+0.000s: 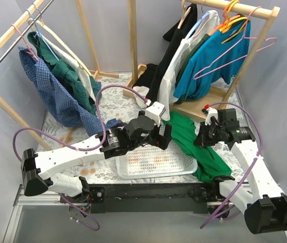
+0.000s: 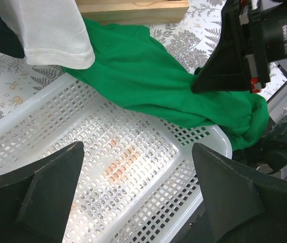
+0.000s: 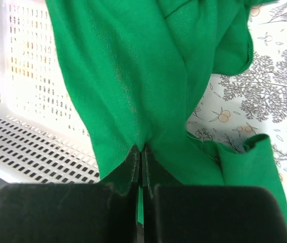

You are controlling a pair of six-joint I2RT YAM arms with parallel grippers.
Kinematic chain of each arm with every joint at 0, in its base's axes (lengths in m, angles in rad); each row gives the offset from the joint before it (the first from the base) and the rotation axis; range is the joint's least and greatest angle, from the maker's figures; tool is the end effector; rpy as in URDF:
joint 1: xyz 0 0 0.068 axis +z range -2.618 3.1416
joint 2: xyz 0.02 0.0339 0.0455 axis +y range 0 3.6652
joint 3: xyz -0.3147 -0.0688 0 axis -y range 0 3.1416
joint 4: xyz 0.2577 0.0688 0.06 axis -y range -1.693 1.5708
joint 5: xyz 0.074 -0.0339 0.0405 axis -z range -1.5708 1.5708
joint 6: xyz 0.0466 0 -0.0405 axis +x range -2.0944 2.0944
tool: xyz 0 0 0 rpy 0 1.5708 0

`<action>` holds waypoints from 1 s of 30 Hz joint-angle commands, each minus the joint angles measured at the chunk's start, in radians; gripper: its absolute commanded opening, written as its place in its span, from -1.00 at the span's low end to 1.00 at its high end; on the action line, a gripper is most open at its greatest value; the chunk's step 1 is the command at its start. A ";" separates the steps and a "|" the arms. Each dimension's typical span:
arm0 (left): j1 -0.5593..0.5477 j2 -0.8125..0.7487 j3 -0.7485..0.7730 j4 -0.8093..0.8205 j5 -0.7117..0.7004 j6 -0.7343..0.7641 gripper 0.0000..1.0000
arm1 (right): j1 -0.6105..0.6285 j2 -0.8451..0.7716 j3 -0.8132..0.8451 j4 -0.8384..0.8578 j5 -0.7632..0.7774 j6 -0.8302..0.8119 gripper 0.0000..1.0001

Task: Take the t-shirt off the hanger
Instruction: Pick up the T-shirt from the center of the board, then place the T-shirt in the bin.

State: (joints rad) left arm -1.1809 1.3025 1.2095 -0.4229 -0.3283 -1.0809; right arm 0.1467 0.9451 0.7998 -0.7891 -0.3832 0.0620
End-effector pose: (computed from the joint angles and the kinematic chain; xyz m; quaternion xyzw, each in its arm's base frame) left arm 0.1285 -0.2731 0.3945 -0.0395 0.8555 -0.3892 0.3392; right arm 0.1647 0.0419 0.2964 -0.0990 0.9291 0.2119 0.2866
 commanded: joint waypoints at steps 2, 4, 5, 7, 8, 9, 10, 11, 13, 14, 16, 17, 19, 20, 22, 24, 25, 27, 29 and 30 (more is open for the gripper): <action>0.004 -0.060 -0.008 0.009 0.000 0.010 0.74 | 0.007 -0.031 0.186 -0.058 0.024 0.021 -0.97; 0.004 -0.066 -0.005 0.004 -0.011 0.013 0.73 | 0.007 -0.042 0.257 -0.084 0.026 0.025 -0.97; 0.004 -0.068 -0.002 0.000 -0.015 0.015 0.73 | 0.008 -0.040 0.347 -0.091 0.026 0.030 -0.97; 0.004 -0.075 0.007 -0.011 -0.026 0.018 0.73 | 0.007 -0.023 0.447 -0.120 0.021 0.033 -0.97; 0.003 -0.078 0.013 -0.017 -0.037 0.019 0.73 | 0.007 -0.011 0.497 -0.137 0.017 0.035 -0.97; 0.004 -0.083 0.025 -0.023 -0.043 0.021 0.73 | 0.007 0.004 0.613 -0.154 0.010 0.032 -0.97; 0.004 -0.086 0.034 -0.037 -0.048 0.021 0.73 | 0.007 0.039 0.674 -0.174 -0.005 0.030 -0.97; 0.004 -0.089 0.041 -0.045 -0.058 0.022 0.73 | 0.007 0.056 0.731 -0.208 -0.014 0.032 -0.97; 0.004 -0.108 0.054 -0.059 -0.069 0.022 0.73 | 0.007 0.104 0.907 -0.228 -0.073 0.038 -0.97; 0.004 -0.115 0.058 -0.062 -0.089 0.022 0.73 | 0.008 0.119 0.968 -0.236 -0.091 0.041 -0.97; 0.003 -0.137 0.070 -0.079 -0.104 0.024 0.73 | 0.007 0.167 1.112 -0.236 -0.140 0.058 -0.97; 0.003 -0.143 0.074 -0.082 -0.113 0.024 0.73 | 0.007 0.182 1.151 -0.233 -0.164 0.062 -0.97; 0.004 -0.163 0.081 -0.094 -0.140 0.022 0.73 | 0.008 0.230 1.263 -0.213 -0.233 0.088 -0.97; 0.004 -0.167 0.090 -0.099 -0.147 0.026 0.73 | 0.007 0.245 1.292 -0.200 -0.262 0.096 -0.97; 0.004 -0.178 0.101 -0.118 -0.175 0.024 0.73 | 0.007 0.273 1.349 -0.142 -0.352 0.110 -0.97; 0.003 -0.198 0.108 -0.129 -0.196 0.022 0.73 | 0.007 0.267 1.354 -0.060 -0.425 0.154 -0.97; 0.003 -0.203 0.110 -0.135 -0.215 0.021 0.73 | 0.007 0.250 1.340 0.059 -0.491 0.177 -0.97; 0.003 -0.221 0.108 -0.140 -0.232 0.019 0.73 | 0.007 0.230 1.271 0.189 -0.546 0.264 -0.97; 0.004 -0.232 0.108 -0.152 -0.255 0.018 0.73 | 0.007 0.218 1.224 0.310 -0.591 0.323 -0.97; 0.004 -0.239 0.108 -0.157 -0.262 0.016 0.73 | 0.007 0.219 1.213 0.330 -0.603 0.334 -0.97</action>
State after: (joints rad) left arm -1.1809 1.1023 1.2896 -0.5358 -0.5159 -1.0676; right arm 0.1509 1.1873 2.0556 -0.7643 -0.8188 0.2623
